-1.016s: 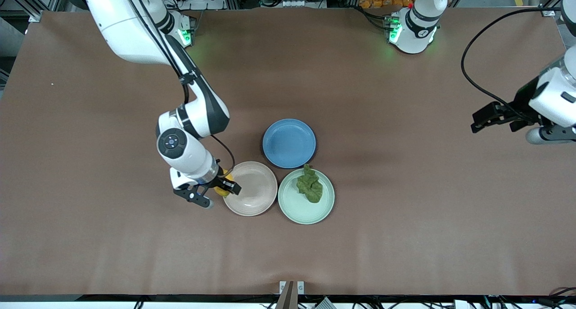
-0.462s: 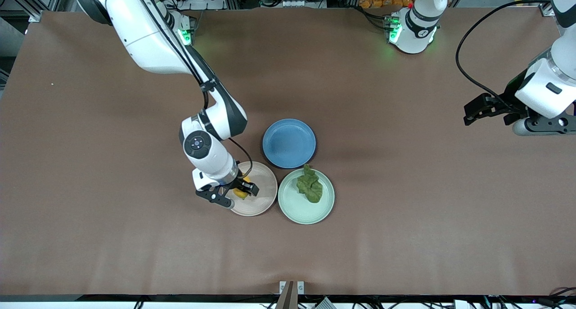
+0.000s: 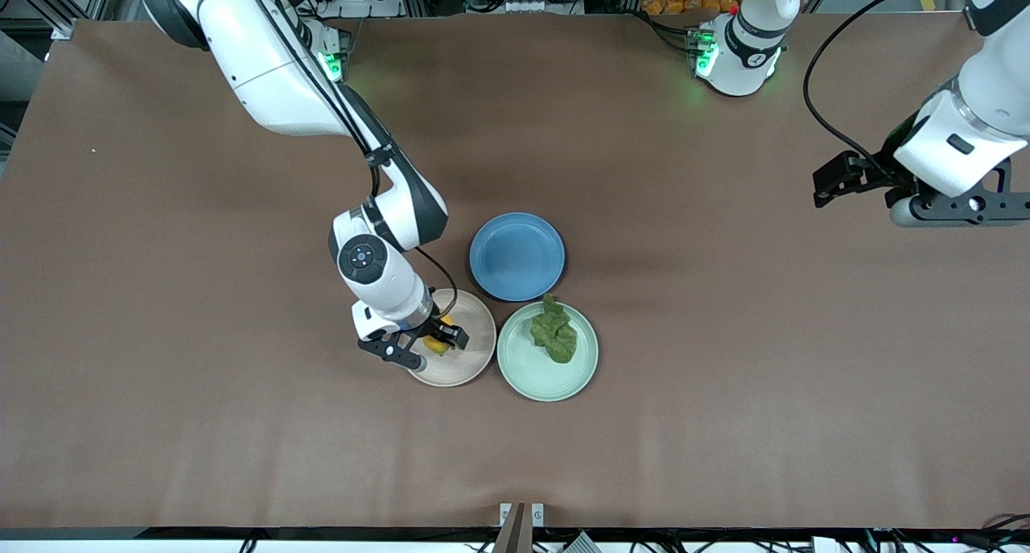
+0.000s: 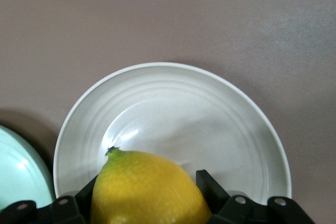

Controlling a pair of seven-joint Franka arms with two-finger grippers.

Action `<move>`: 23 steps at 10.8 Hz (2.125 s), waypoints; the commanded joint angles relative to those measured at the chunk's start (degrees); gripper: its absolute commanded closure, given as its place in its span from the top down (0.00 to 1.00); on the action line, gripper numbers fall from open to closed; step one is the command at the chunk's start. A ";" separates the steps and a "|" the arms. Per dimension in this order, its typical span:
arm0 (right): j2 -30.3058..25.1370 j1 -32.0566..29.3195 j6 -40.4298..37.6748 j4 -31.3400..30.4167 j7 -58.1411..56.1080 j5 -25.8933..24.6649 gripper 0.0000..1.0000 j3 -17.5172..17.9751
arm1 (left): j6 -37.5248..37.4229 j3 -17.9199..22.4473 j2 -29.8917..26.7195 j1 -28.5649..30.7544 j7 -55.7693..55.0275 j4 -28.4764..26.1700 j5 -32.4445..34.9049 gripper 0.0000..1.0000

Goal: Place lemon and lettuce in plates
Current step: 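Carry the lemon with the right gripper over the beige plate, then lower the lemon onto the beige plate and open the right gripper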

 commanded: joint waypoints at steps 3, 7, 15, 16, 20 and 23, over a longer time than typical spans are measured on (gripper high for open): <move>1.57 1.27 0.28 1.97 1.21 -0.34 1.00 -0.75 | 1.53 -0.77 -3.13 0.41 -0.92 -4.58 1.26 1.00; 1.48 1.17 -0.06 2.06 0.60 -0.42 1.00 -0.75 | 5.49 -0.77 -5.50 0.41 -0.83 -8.71 1.26 1.00; 0.34 -1.63 -17.26 10.84 -3.86 -0.60 1.00 -0.84 | 5.40 0.63 -4.62 2.59 0.66 -5.20 2.76 1.00; 0.08 -2.77 -19.64 11.54 -6.15 -0.51 1.00 -0.84 | 5.49 0.64 -4.36 3.65 2.66 -5.20 2.76 1.00; -1.50 -7.17 -26.34 13.13 -17.66 -0.51 1.00 -1.10 | 5.75 0.72 -3.66 3.75 3.30 -5.20 2.67 1.00; -2.47 -10.77 -29.76 13.13 -24.34 -0.51 1.00 -1.81 | 5.93 0.64 -3.66 3.66 2.95 -5.11 2.41 1.00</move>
